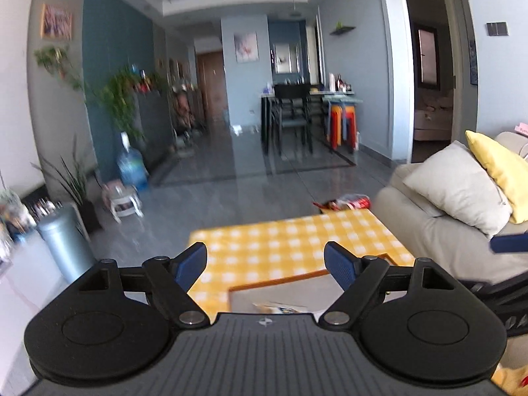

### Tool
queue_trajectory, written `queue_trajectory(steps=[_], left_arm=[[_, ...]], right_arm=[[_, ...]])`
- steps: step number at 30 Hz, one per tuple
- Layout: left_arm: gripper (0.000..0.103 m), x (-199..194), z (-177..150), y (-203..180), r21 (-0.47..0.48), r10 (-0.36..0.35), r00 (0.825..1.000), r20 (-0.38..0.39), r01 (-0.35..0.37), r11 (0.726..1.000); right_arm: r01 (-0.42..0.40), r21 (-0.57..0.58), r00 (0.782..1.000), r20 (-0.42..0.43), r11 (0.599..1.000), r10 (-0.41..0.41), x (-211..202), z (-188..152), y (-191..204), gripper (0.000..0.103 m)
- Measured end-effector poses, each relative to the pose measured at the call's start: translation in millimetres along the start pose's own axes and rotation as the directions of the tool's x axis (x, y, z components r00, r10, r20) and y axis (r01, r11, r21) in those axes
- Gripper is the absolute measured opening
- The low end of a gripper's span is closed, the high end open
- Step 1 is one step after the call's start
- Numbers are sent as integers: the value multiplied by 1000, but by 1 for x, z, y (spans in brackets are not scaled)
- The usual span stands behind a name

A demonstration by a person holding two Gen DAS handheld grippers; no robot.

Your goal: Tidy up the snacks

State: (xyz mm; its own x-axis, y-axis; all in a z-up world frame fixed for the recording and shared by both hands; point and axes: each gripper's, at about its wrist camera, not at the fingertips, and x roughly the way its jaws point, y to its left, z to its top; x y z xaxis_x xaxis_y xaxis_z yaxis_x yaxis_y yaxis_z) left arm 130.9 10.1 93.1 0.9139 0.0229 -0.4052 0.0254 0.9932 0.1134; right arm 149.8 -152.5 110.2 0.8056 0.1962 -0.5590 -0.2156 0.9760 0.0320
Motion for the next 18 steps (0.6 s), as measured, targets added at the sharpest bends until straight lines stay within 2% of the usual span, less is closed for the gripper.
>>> queue_trajectory(steps=[5, 7, 9, 14, 18], left_arm=[[95, -25, -13, 0, -24, 36, 999, 28, -35, 999], [97, -34, -20, -2, -9, 67, 997, 50, -66, 998], [103, -42, -26, -4, 3, 82, 995, 54, -83, 997], [103, -52, -42, -5, -39, 55, 998, -5, -55, 998], [103, -54, -54, -6, -54, 83, 995, -63, -86, 995]], right_arm=[[10, 11, 997, 78, 1000, -11, -41, -14, 11, 99], [20, 5, 996, 88, 1000, -20, -52, -21, 15, 99], [25, 11, 995, 93, 1000, -26, -63, -29, 20, 99], [57, 11, 994, 96, 998, -57, -78, -47, 30, 99], [71, 3, 995, 75, 997, -71, -82, -66, 37, 99]])
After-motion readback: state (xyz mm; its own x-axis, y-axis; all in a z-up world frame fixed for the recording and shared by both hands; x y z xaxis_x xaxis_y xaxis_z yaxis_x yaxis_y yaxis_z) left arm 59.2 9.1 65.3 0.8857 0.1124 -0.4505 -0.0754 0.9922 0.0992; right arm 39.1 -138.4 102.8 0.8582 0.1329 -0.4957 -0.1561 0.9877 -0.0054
